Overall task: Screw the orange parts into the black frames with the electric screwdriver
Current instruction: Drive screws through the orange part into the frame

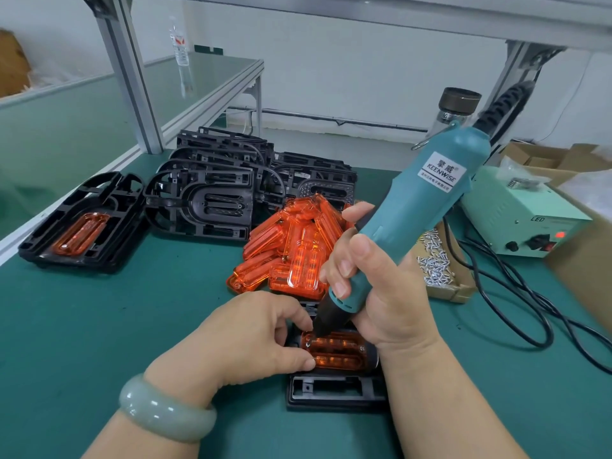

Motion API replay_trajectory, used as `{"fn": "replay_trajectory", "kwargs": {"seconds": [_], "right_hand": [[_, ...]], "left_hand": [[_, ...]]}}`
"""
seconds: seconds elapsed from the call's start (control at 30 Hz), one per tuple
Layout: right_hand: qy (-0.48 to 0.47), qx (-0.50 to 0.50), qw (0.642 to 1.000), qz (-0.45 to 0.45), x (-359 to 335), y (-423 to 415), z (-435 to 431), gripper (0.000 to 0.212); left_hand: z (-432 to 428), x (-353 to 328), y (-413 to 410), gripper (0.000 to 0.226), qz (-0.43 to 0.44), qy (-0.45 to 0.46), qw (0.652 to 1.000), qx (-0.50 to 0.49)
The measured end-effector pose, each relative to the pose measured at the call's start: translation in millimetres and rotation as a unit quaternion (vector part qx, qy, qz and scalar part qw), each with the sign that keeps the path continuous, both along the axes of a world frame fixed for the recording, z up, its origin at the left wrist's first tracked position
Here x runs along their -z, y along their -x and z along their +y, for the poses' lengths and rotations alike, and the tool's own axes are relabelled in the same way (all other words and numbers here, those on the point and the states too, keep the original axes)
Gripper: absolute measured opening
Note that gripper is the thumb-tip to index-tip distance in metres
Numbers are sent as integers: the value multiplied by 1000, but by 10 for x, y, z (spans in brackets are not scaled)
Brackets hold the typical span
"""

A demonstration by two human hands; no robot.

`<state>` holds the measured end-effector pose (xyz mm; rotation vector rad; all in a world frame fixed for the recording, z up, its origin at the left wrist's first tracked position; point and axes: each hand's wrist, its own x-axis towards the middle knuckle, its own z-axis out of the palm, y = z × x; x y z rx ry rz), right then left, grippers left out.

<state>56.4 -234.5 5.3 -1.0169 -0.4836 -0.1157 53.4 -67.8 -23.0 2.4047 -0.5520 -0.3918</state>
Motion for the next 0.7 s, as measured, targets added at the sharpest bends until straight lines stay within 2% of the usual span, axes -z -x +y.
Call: {"fn": "replay_trajectory", "kwargs": {"seconds": [0.27,0.5,0.7], "right_hand": [[-10,14,1000,3,10,20,-2,41],[-4,15,1000,6,-4,34,6,46],[1,22,1000,2,-9,46,3,37]], "left_hand": [[7,15,2,28,1,2,1000,1],[15,11,4,29,2,4,1000,5],[3,-2,4,27,7,3,1000,4]]}}
